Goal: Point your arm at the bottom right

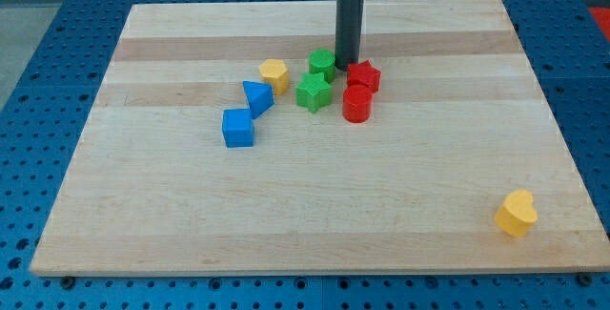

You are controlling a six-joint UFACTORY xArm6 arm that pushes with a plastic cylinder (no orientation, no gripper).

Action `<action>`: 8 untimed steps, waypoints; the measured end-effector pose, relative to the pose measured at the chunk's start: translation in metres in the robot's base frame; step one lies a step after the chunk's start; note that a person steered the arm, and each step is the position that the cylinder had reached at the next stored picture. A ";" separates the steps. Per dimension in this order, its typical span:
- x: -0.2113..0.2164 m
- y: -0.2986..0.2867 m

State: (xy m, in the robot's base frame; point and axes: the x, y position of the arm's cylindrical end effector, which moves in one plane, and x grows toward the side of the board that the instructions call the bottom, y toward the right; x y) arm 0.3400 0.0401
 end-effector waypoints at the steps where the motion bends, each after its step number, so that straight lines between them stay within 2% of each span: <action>1: 0.007 0.000; 5: 0.059 0.009; 8: 0.096 0.042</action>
State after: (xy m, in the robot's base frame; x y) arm 0.4357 0.0817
